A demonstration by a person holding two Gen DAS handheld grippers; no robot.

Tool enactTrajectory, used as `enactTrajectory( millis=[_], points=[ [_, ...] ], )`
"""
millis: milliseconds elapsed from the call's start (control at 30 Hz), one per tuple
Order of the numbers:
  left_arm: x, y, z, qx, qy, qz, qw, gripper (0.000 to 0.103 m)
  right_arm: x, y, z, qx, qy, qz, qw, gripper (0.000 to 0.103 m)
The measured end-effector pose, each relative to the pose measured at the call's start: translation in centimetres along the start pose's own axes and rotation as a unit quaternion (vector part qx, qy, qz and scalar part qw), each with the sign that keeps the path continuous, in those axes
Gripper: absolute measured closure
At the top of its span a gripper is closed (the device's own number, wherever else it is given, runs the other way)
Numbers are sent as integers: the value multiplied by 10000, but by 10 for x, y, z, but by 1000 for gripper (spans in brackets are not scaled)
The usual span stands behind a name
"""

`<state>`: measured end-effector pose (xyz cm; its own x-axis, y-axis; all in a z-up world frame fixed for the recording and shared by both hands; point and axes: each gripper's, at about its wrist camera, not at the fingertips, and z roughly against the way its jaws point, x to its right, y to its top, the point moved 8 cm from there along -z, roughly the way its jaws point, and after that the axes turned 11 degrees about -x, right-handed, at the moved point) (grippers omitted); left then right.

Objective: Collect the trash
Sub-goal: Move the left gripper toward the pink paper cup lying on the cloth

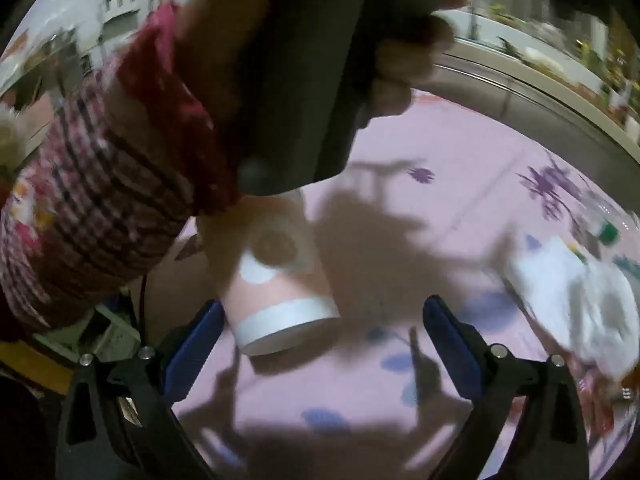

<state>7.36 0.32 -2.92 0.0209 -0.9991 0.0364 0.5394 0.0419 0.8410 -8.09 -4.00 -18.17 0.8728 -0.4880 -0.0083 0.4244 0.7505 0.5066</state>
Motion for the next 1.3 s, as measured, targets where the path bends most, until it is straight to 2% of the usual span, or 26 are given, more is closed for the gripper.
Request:
enactTrajectory(
  millis=[33,67,100,133,167,200,333,367,433,500,600,633,667,733,767,800,867,900,1000,1133,1200,1300],
  points=[
    [-4,0,1,-7,42,-40,10000,5,0,0,-5,-78,53,67,9999,27],
    [-10,0,3,-17,79,-59,10000,5,-2,-3,-14,-322,257,121,9991,45],
    [-16,-1,5,-35,115,-51,9999,5,0,-4,-12,-243,259,105,9993,62],
    [-9,-4,11,-49,196,-37,9998,5,1,-5,-12,-304,344,55,9989,74],
    [-2,-12,16,-72,279,-13,9996,5,7,-7,-10,-376,486,-120,9980,92],
    [-9,-10,16,-197,365,43,9991,5,14,-10,-9,-422,604,-344,9967,96],
    [-13,-30,24,-461,655,82,9968,5,38,-21,5,-302,462,-815,9951,97],
    [-26,-39,23,-419,643,201,9968,5,42,-22,8,-286,407,-854,9951,96],
    [-45,-62,17,-673,488,670,9943,5,46,-25,15,-206,380,-950,9945,96],
    [-58,-84,16,-989,487,1069,9881,5,48,-25,19,-175,372,-1041,9937,96],
    [-70,-112,29,-1391,433,1735,9740,5,33,-19,19,-123,575,-1074,9925,96],
    [-76,-115,34,-1342,408,1966,9704,5,27,-18,23,-41,689,-999,9926,95],
    [-83,-120,28,-1114,234,2219,9684,5,21,-14,21,3,696,-942,9931,94],
    [-92,-118,25,-929,169,2404,9661,5,16,-14,27,80,569,-822,9950,89],
    [-96,-115,25,-865,208,2287,9694,5,13,-15,29,91,520,-758,9957,79],
    [-97,-112,26,-881,255,2192,9714,5,10,-16,31,112,452,-679,9966,64],
    [-96,-109,27,-981,417,1830,9773,5,10,-15,37,247,204,-542,9980,46],
    [-93,-107,27,-1012,452,1719,9789,5,11,-14,41,325,126,-503,9981,40],
    [-87,-103,27,-1019,564,1489,9820,5,11,-12,44,390,146,-382,9984,33],
    [-89,-98,28,-1026,632,1345,9836,5,7,-3,40,236,204,66,9995,33],
    [-89,-98,27,-1071,591,1352,9832,5,7,3,39,206,252,119,9994,33],
    [-88,-100,23,-1083,550,1326,9837,5,7,-6,51,215,374,164,9989,33]
  ],
)
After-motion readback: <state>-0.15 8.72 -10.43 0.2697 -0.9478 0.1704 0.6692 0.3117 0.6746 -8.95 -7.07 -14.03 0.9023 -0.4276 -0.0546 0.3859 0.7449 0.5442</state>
